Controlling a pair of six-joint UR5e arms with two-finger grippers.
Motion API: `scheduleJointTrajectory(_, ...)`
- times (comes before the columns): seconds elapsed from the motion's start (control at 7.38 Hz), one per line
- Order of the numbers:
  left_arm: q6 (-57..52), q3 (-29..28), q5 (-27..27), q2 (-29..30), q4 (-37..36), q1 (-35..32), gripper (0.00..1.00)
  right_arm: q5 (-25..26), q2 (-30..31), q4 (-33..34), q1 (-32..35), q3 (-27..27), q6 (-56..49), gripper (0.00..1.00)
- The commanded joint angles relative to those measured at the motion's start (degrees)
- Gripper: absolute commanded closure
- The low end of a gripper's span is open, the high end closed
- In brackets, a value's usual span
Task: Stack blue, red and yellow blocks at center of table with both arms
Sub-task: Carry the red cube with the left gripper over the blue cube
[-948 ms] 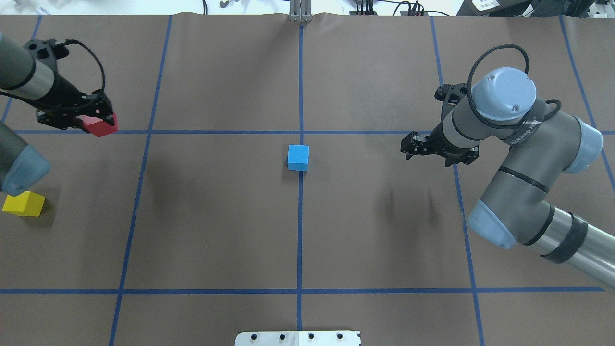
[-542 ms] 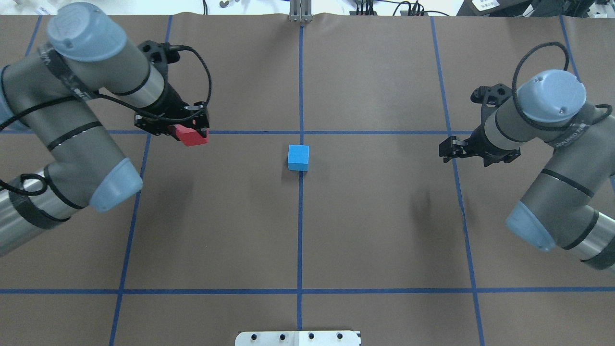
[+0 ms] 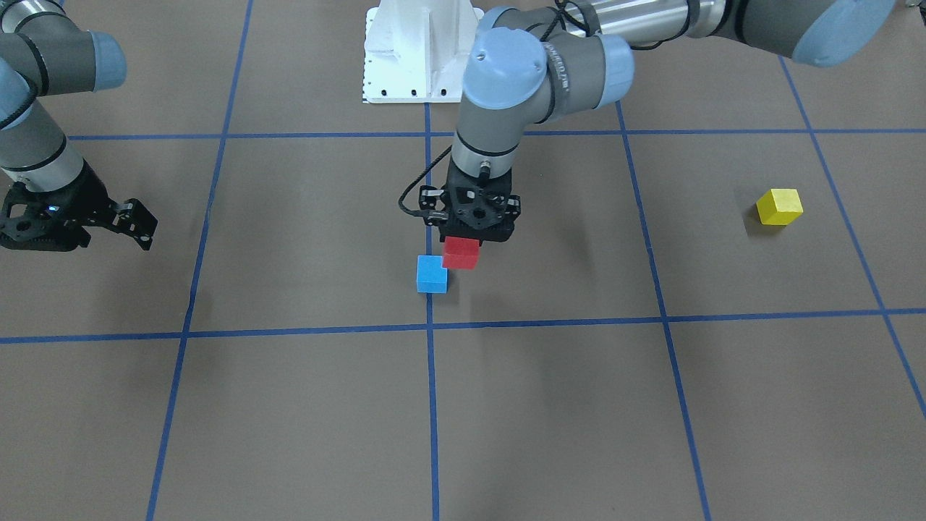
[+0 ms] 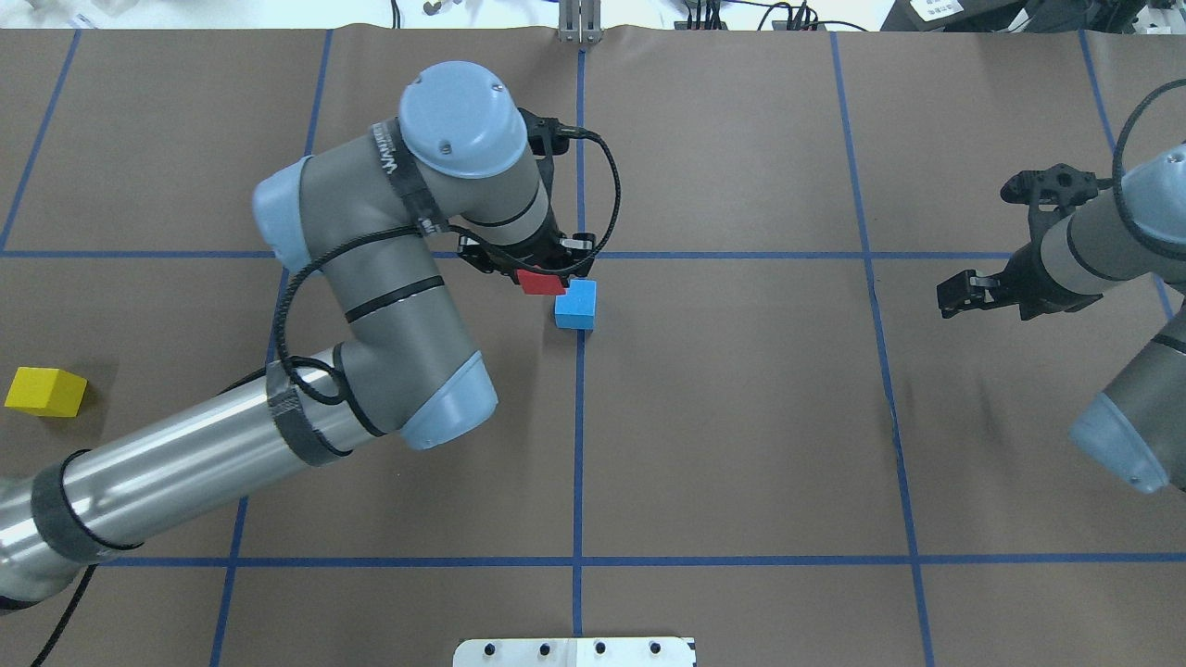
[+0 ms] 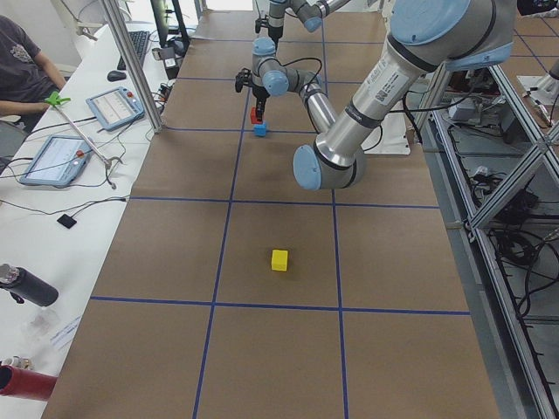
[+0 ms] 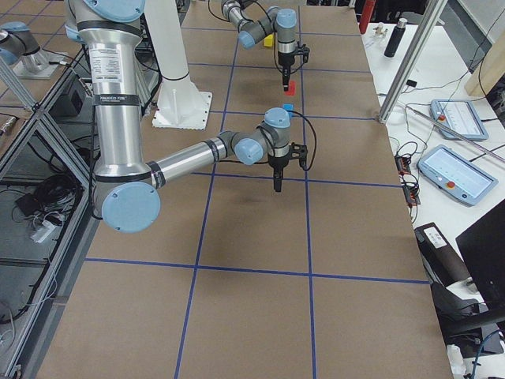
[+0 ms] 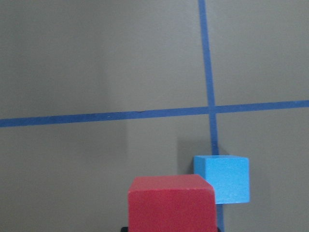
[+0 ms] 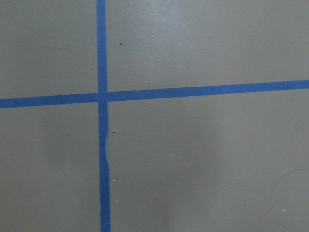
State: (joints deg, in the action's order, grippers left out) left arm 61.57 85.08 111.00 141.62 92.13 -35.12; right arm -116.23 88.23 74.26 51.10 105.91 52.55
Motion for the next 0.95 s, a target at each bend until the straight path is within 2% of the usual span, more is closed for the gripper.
scheduleJointTrajectory(0.0,-1.5,-7.3,-0.2,5.3,0.2,0.8,1.00,-0.4,1.5,-2.2,0.3,-0.3,-0.3,0.00)
scheduleJointTrajectory(0.27,-6.6,-8.8,0.0,5.3,-0.6,0.8,1.00,-0.5,2.5,-2.4,0.9,0.0,-0.3,0.00)
scheduleJointTrajectory(0.81,-6.0,-8.8,1.2,5.1,-1.0,0.9,1.00,-0.5,2.6,-2.4,0.8,0.0,-0.3,0.00)
